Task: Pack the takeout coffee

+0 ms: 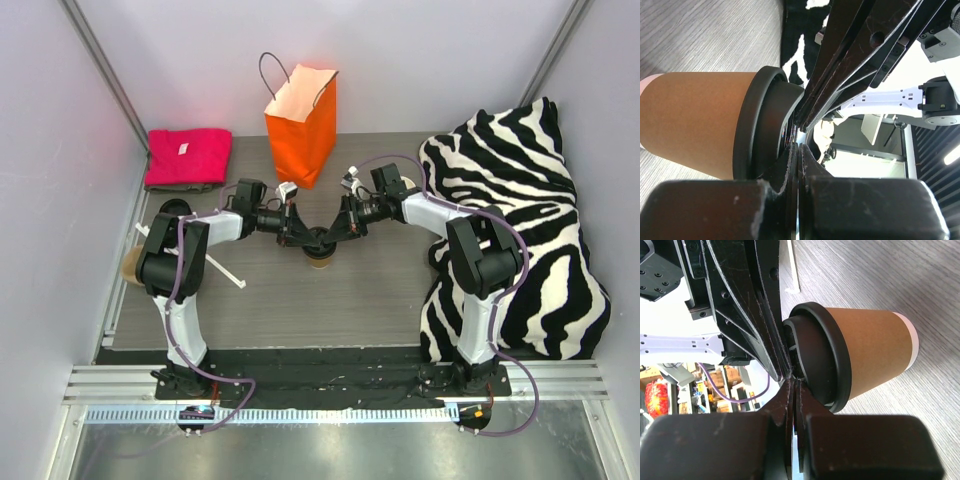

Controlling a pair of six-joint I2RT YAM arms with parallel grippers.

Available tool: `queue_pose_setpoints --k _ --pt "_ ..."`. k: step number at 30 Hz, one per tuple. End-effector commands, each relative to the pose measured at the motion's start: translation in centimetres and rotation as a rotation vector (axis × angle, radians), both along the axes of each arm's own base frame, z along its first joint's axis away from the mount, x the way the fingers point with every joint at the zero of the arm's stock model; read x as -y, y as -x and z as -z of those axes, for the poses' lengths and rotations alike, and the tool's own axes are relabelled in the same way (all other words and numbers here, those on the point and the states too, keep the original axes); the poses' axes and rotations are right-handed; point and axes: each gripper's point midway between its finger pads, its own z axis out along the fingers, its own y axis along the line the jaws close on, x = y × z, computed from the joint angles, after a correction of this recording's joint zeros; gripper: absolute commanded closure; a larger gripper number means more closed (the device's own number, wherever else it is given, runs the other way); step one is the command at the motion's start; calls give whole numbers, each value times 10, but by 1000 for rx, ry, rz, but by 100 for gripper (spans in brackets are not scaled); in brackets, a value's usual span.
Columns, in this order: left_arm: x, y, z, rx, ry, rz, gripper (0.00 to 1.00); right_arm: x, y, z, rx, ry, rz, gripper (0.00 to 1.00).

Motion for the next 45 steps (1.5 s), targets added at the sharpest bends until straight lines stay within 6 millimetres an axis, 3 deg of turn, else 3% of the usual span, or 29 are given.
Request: queue_pose_setpoints --k 1,8,11,15,20,25,28,29,32,35,43,45 --pt "-30 5 103 -93 -355 -147 100 44 1 114 -72 366 122 96" --pt "-36 8 111 -97 -413 -145 100 53 0 125 -57 430 136 97" --pt "-33 8 108 -100 -386 -127 100 48 0 116 -45 403 111 97" --pt "-17 1 73 -20 -266 -85 100 28 -4 74 41 289 56 94" --pt "1 0 24 88 -167 -40 100 1 1 6 124 113 -4 93" --pt "5 -3 -13 140 -112 -34 97 -7 7 -47 173 5 -8 92" --pt "5 -3 -34 176 -88 -37 90 -9 10 -70 202 -36 -12 92" --pt "5 -3 -39 183 -83 -40 83 -10 8 -76 210 -41 -8 92" --pt "5 1 -53 218 -70 -44 81 -12 1 -80 216 -39 14 92" --pt "8 9 -54 234 -67 -48 81 -16 -8 -72 202 -48 43 92" --pt "21 10 -36 192 -79 -73 87 -30 -32 -52 123 -80 110 92" --pt "21 7 -22 169 -111 -90 89 -33 -36 -42 121 -78 112 92"
